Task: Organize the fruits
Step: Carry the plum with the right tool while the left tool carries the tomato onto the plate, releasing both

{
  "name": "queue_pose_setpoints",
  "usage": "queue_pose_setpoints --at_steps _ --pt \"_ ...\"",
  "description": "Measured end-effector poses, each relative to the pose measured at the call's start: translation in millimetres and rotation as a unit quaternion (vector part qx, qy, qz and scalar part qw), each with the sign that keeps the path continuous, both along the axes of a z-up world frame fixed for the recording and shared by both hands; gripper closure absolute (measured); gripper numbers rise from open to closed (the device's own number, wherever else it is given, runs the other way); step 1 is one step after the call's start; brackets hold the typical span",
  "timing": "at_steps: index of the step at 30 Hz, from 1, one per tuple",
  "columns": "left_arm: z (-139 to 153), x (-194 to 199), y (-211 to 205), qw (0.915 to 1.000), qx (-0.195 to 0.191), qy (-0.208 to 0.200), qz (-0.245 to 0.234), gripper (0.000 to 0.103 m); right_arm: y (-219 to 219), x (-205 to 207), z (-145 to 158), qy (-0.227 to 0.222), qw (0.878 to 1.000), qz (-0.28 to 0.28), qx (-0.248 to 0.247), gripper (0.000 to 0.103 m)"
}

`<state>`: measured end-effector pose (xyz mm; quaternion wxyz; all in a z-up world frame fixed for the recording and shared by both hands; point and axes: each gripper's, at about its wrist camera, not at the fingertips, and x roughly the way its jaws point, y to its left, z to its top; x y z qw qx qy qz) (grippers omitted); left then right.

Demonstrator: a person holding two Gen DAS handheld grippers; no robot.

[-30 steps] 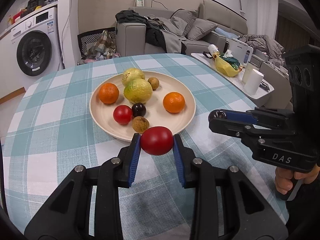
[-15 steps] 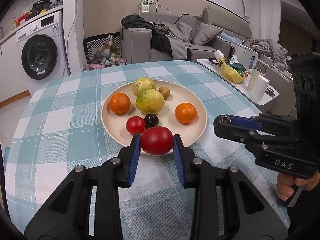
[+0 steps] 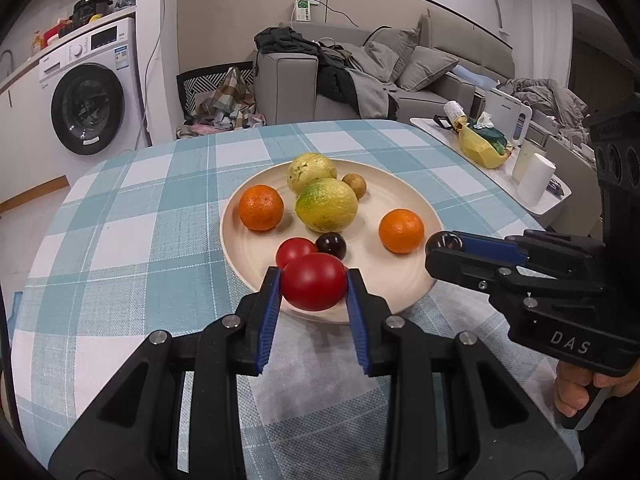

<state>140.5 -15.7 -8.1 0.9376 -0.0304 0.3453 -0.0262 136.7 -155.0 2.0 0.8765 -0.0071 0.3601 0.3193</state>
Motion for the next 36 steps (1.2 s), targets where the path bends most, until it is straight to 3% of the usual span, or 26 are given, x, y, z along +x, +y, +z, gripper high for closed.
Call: queue_pose_setpoints --at_steps 36 --pt "-23.4 31.9 -1.3 0.9995 0.016 0.029 -0.001 0.074 11.6 14.8 -17.2 0.021 1.0 -0.001 -0.014 0.076"
